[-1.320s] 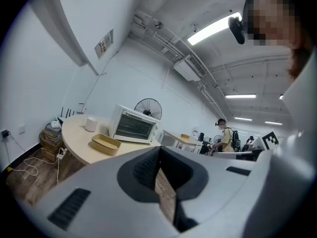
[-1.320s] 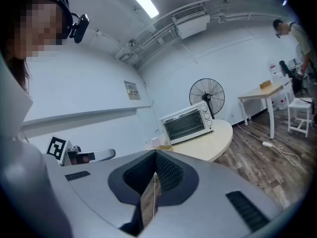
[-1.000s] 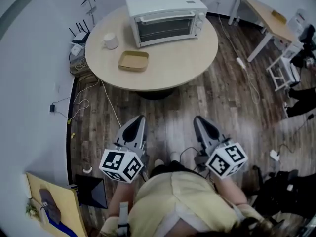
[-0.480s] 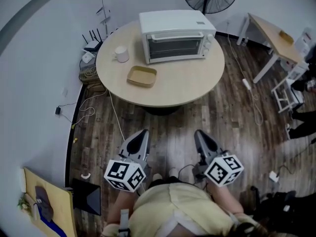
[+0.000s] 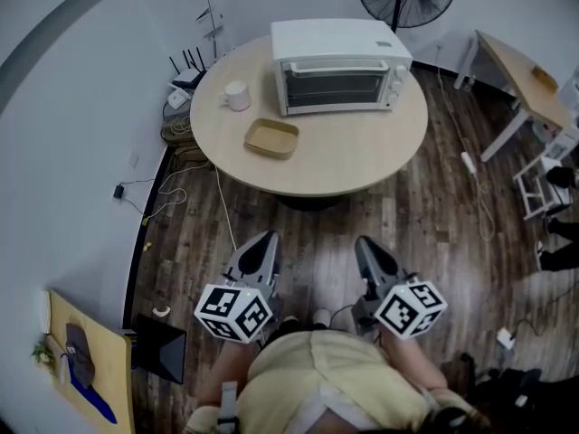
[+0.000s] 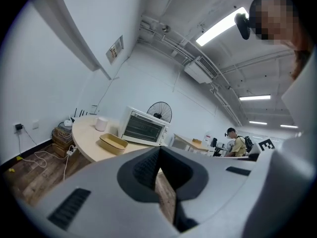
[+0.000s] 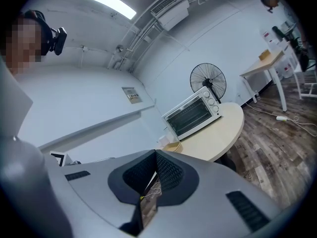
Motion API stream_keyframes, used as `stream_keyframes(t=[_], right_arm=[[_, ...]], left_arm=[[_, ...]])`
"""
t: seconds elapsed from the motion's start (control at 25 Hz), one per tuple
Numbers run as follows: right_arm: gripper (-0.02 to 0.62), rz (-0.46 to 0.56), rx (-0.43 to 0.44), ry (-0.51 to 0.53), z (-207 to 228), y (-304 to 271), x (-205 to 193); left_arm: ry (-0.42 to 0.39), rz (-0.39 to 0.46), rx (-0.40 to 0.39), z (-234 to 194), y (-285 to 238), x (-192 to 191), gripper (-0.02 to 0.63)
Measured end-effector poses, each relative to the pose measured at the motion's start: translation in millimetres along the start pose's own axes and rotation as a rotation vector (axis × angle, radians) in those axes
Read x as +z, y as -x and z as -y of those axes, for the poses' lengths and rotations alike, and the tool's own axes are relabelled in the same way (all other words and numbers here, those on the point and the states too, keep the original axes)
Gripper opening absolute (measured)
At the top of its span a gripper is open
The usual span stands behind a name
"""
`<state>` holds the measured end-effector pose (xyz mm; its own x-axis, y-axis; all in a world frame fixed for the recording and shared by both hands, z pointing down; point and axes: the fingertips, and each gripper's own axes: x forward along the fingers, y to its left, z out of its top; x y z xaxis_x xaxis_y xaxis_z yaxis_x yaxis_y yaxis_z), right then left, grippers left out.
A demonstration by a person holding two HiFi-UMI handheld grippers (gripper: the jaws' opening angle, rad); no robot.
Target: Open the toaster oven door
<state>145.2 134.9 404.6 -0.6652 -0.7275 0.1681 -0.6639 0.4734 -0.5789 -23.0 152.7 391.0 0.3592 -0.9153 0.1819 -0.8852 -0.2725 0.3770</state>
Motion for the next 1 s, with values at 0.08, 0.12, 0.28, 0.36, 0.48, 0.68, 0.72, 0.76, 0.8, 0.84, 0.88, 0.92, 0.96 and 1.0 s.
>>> stream_keyframes(t=[0.08,0.12,0.28,0.36,0.48,0.68,0.72,0.76,0.8,0.84,0.88,0.92,0.96,1.0], right_arm=[[0.002,0.001,0.004,-0.004,5,-2,1],[0.002,-0.001,0.01,-0.01,7,-3,0],[0.002,-0.002,0.024,-0.011,6,-5,1],[0.002,-0.001,0.018,0.008,6,-8,6],[0.002,-0.003,0.005,-0.012,13,-12,4],[0.002,0.002,-0.035,-0.022,24,-28,3],[0.002,0.009,-0.042,-0.02,25,-32,6],[0.002,0.016,-0.048,-0.015,26,-36,10],[0.002,0.025,-0.051,-0.011,26,-41,13],[0.002,0.036,-0.052,-0.011,26,-46,17],[0.002,0.048,-0.055,-0.008,27,-51,20],[0.003,0.057,-0.062,-0.002,28,-57,24],[0.002,0.064,-0.07,0.004,30,-64,28],[0.003,0.07,-0.079,0.008,31,-71,33]], left_arm=[[0.028,0.007,-0.016,3,-4,-3,0.002],[0.036,0.006,-0.027,5,-6,-4,0.002],[0.058,-0.011,-0.072,8,-10,-8,0.002],[0.041,-0.011,-0.073,8,-15,-4,0.002],[-0.014,-0.028,-0.088,7,-27,0,0.002],[-0.001,-0.02,-0.133,-6,-54,9,0.002],[0.02,-0.021,-0.153,-9,-61,10,0.002],[0.041,-0.025,-0.174,-11,-67,11,0.002],[0.059,-0.03,-0.195,-14,-73,13,0.002],[0.071,-0.035,-0.211,-17,-80,16,0.002],[0.076,-0.037,-0.223,-20,-86,20,0.002],[0.078,-0.039,-0.231,-24,-92,23,0.002],[0.08,-0.041,-0.239,-28,-99,26,0.002],[0.082,-0.046,-0.248,-32,-106,29,0.002]])
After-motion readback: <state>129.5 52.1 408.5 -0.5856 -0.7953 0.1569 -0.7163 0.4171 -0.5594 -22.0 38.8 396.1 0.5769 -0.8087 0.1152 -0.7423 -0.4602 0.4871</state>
